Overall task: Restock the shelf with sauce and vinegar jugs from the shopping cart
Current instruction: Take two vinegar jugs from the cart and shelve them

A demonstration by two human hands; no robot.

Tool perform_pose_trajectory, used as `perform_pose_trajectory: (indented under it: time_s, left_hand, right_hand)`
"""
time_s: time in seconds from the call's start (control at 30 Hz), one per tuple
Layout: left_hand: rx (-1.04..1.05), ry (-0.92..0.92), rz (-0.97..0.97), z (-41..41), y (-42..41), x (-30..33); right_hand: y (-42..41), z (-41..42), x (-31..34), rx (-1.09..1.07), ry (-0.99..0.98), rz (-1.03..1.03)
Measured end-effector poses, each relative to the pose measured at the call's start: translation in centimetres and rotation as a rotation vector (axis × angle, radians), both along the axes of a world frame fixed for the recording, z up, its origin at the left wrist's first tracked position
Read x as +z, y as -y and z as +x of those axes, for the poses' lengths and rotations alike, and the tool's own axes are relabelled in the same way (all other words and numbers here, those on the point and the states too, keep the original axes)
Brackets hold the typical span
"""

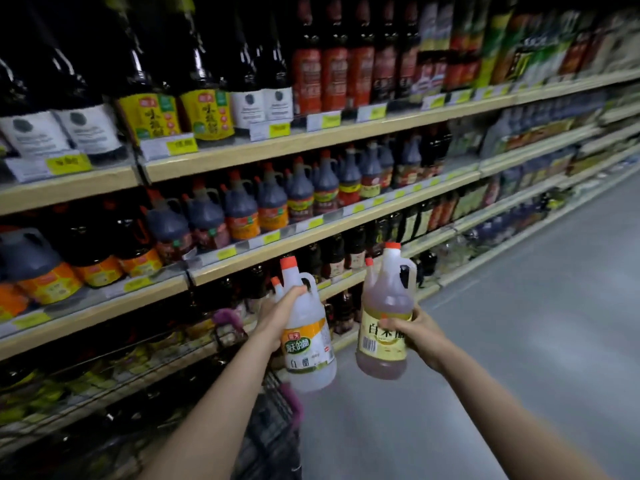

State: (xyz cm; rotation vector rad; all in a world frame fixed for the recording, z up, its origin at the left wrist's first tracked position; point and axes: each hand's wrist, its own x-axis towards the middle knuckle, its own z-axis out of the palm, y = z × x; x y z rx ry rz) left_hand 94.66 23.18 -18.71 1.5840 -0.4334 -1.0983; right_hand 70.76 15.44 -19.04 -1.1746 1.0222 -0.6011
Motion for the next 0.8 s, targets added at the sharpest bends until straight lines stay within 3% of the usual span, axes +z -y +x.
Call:
perform_pose_trajectory:
  time_s: [0.4, 0.8]
  left_hand:
    - [-0.103, 0.062, -0.061, -19.2, 14.5, 4.0]
    - [-0.179, 0.133, -0.060, -25.8, 36.2, 3.6]
  right_hand:
    - [11.9, -18.4, 2.1, -0.043, -0.073, -0.052]
    - [31.6, -26.5, 1.8, -0.105, -0.059, -0.098]
